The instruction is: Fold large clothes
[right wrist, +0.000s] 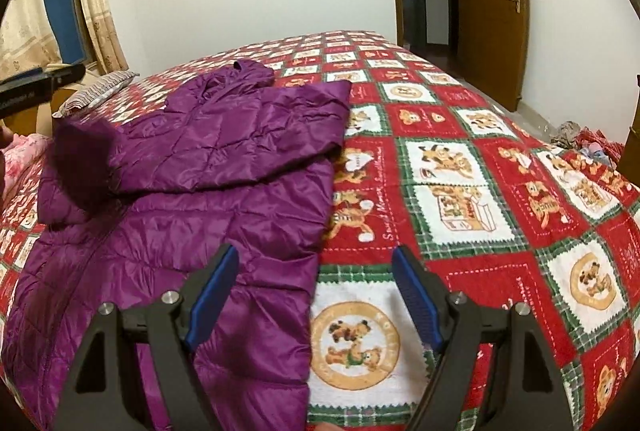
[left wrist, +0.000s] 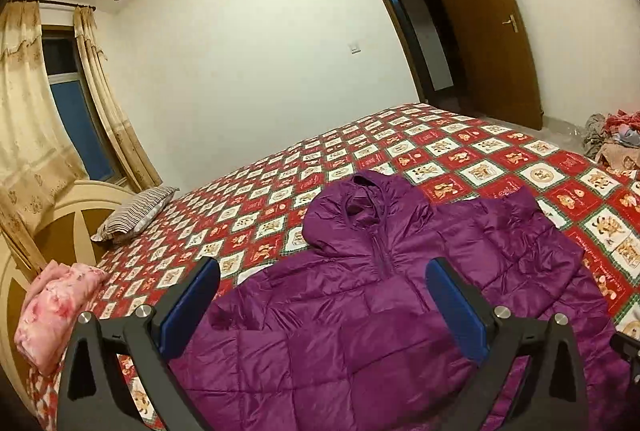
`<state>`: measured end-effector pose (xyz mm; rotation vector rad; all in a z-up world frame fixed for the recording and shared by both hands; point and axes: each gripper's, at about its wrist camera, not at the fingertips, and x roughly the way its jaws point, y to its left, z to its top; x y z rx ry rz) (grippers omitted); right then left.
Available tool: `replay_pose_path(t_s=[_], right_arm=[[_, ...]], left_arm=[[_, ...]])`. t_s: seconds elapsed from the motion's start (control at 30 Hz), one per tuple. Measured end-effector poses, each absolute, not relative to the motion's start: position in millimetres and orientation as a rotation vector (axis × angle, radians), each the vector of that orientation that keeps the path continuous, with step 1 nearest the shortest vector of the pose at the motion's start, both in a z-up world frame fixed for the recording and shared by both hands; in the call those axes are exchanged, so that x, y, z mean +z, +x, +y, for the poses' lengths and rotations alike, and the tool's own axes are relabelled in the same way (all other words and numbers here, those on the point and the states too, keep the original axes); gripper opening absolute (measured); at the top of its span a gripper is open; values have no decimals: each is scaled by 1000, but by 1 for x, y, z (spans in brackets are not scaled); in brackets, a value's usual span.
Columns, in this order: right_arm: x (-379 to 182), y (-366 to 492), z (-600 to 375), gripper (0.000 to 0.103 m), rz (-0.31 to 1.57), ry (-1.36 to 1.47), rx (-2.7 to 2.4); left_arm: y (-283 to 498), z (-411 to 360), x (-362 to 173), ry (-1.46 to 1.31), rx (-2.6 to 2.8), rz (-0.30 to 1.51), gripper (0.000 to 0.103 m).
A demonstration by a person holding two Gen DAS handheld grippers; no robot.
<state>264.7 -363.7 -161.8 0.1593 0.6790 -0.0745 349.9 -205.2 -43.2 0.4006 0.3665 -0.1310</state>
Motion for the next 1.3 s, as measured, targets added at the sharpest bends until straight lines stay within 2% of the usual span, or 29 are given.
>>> replay_pose_path(t_s=[0.2, 0.4, 0.53, 0.67, 0.73, 0.77, 0.8, 0.9, 1.1, 1.3], right_arm=[[-140, 271, -349, 81, 660, 140, -42], [-114, 302, -310, 81, 668, 144, 98], [-113, 343, -277, 81, 715, 159, 197], [-130, 390, -255, 80, 839, 192, 232], [-140, 403, -245, 63, 899, 193, 253], [-142, 406, -242, 37, 911, 190, 264], [-141, 408, -239, 17, 908, 177, 263], [-118, 399, -238, 12, 811, 162, 249], [-63, 369, -260, 10, 585, 91, 120], [-87, 373, -309, 10, 616, 152, -74]], left_arm=[[363, -141, -49, 309, -43, 401, 102], [372, -60, -77, 259, 132, 488, 102], [371, -4, -101, 212, 279, 544, 102], [373, 42, -130, 168, 368, 641, 102], [375, 56, -143, 141, 389, 685, 102], [374, 61, -147, 125, 387, 699, 102], [375, 63, -150, 119, 385, 708, 102], [375, 61, -159, 142, 376, 709, 102], [381, 49, -173, 183, 370, 748, 102], [384, 48, -174, 190, 364, 766, 102]])
